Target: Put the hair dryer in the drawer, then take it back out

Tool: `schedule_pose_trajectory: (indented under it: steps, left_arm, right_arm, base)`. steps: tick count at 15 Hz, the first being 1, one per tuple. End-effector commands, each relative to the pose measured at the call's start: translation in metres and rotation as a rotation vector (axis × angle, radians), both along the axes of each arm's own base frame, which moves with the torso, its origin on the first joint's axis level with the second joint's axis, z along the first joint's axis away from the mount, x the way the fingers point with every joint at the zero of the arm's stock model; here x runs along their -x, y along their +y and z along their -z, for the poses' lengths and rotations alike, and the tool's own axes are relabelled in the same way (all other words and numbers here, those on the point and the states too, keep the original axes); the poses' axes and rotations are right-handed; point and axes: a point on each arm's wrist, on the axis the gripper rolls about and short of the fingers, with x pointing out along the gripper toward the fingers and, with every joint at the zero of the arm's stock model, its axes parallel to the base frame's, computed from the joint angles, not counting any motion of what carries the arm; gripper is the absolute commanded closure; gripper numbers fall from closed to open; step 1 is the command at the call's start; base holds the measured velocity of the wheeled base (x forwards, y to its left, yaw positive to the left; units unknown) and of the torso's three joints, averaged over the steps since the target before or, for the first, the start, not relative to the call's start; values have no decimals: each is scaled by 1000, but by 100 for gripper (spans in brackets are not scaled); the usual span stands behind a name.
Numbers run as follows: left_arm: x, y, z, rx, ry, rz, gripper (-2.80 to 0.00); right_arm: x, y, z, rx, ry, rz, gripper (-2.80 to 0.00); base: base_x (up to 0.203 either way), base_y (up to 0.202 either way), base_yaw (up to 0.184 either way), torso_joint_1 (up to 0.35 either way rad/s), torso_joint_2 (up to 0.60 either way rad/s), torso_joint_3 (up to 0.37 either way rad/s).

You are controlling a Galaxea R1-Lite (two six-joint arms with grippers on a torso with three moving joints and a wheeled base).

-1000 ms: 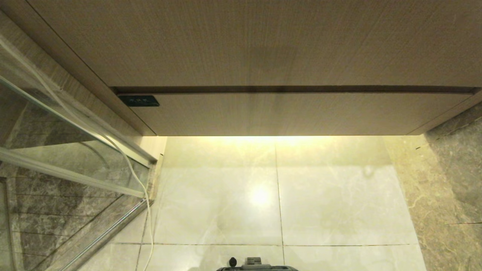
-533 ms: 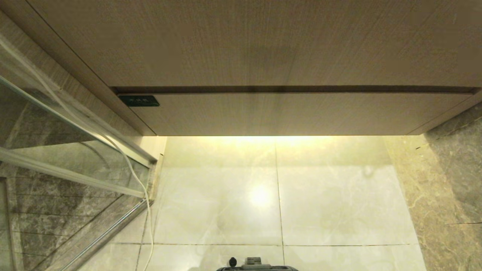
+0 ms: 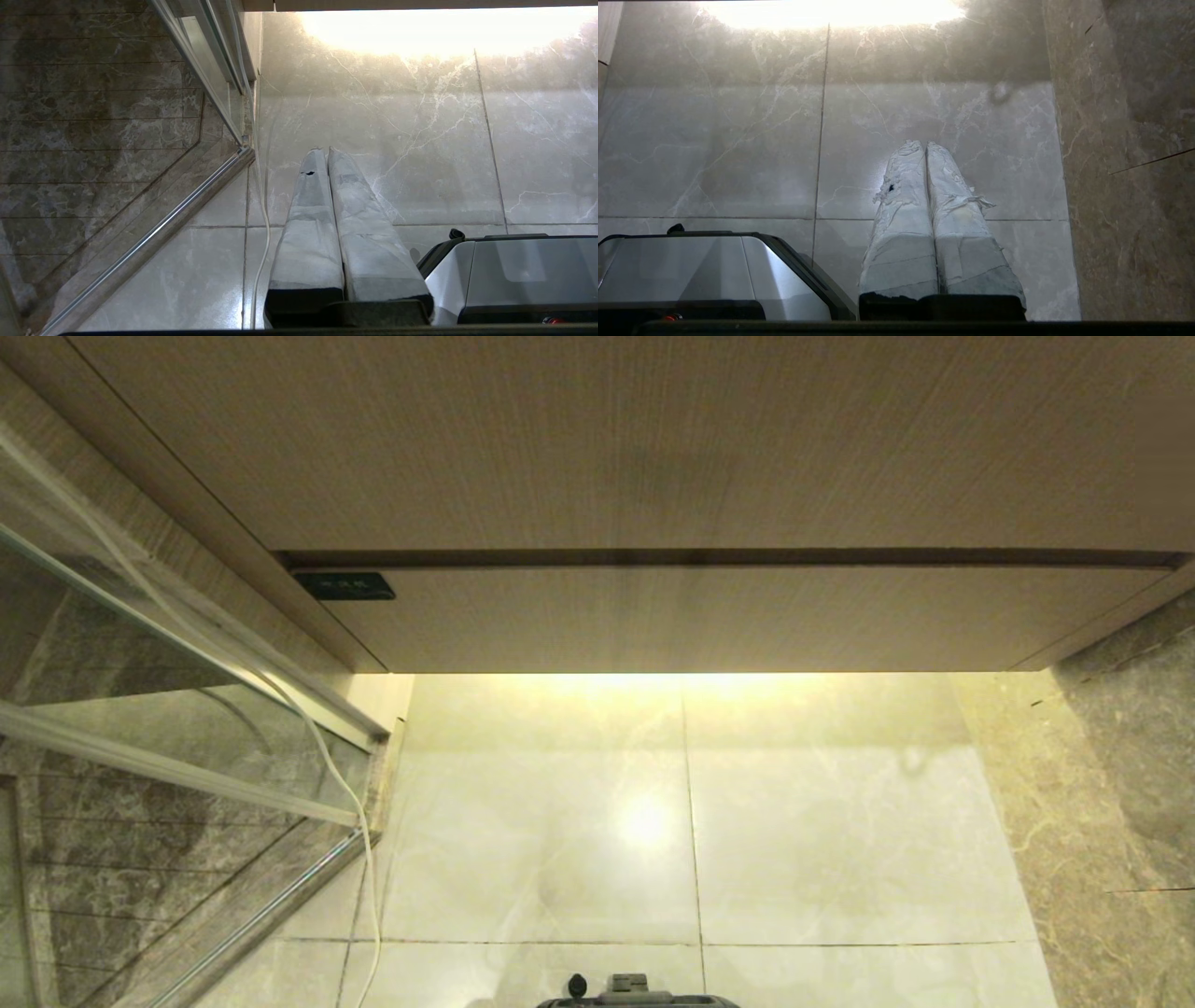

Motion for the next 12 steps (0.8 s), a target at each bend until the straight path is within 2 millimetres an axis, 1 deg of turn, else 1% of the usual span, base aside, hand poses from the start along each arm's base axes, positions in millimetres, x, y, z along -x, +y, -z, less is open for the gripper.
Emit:
schedule_pose_trajectory:
  steps: [1,12]
  left_arm:
    - [0,0,0,0,0,1,0]
    - [0,0,0,0,-1,1,0]
  right_arm:
    - [0,0,0,0,0,-1,0]
    - [0,0,0,0,2,0,0]
  base:
    - [0,0,0,0,0,0]
    - [0,0,0,0,0,0]
